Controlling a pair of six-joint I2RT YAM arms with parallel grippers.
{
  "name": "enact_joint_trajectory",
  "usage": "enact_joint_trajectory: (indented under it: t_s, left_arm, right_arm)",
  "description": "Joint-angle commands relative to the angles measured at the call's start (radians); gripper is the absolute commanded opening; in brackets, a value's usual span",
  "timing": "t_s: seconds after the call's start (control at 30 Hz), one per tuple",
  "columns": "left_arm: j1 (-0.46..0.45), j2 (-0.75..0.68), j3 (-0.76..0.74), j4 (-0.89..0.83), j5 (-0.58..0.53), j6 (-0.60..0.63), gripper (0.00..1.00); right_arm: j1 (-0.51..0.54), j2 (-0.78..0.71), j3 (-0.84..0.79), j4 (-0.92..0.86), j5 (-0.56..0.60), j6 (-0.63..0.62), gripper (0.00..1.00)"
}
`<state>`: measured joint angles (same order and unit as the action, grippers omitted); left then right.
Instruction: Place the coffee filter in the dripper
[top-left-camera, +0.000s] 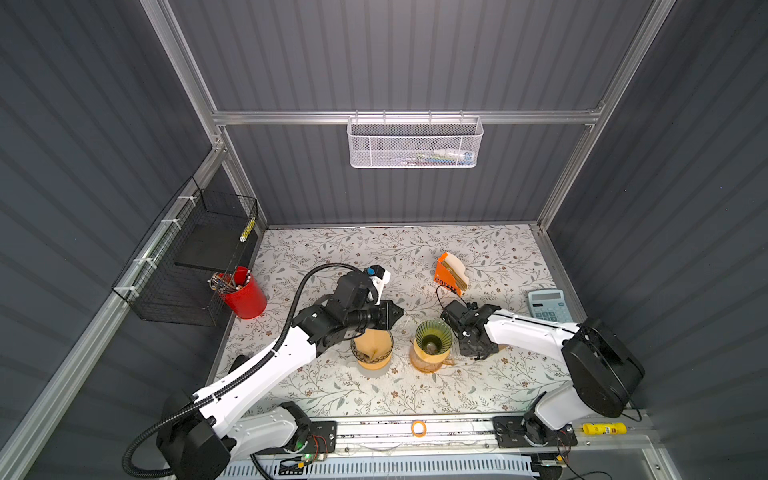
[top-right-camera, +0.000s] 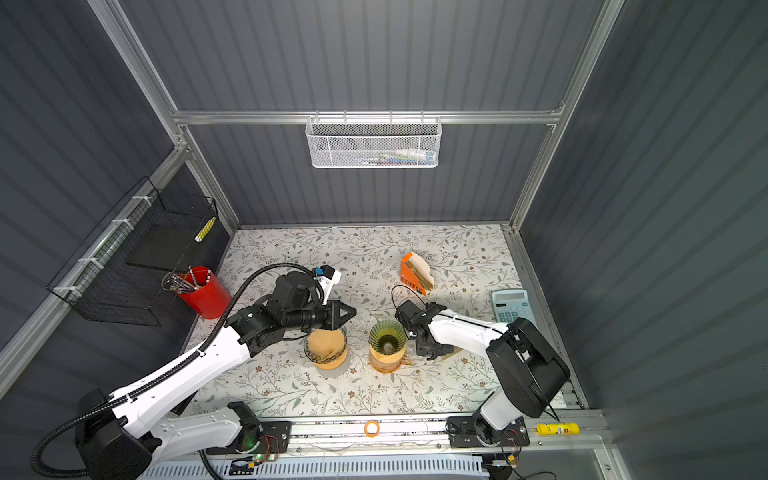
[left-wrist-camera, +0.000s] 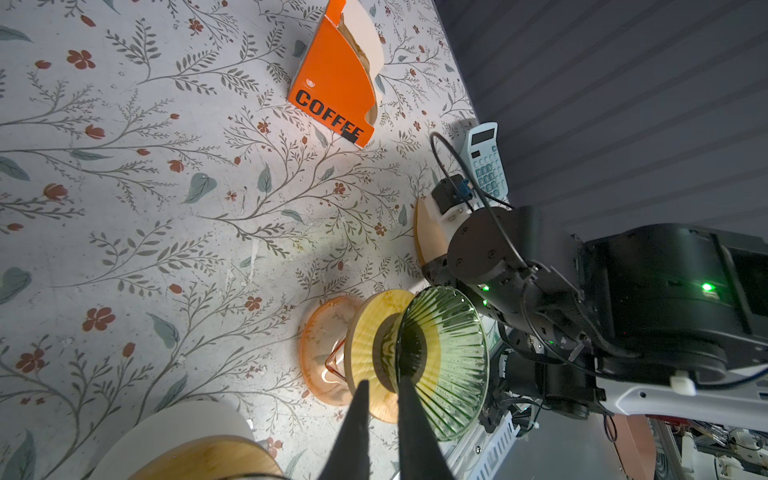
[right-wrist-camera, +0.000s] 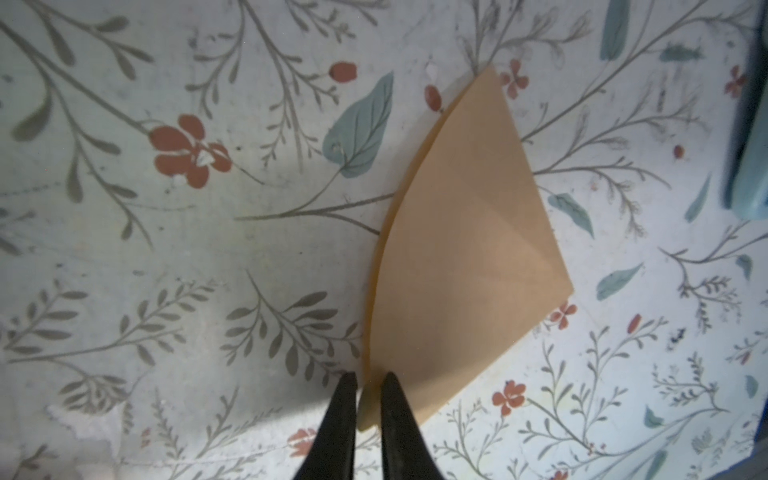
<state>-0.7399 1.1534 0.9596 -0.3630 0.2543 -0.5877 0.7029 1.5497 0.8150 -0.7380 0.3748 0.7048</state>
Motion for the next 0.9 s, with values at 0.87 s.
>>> enact_joint_trajectory:
  t_s: [0.87]
  left_arm:
    - [0.004, -0.005, 0.026, -0.028, 0.026, 0.036, 0.16]
  right_arm:
    - [0.007, -0.373, 0.19, -0.268, 0.011, -0.009, 0.0]
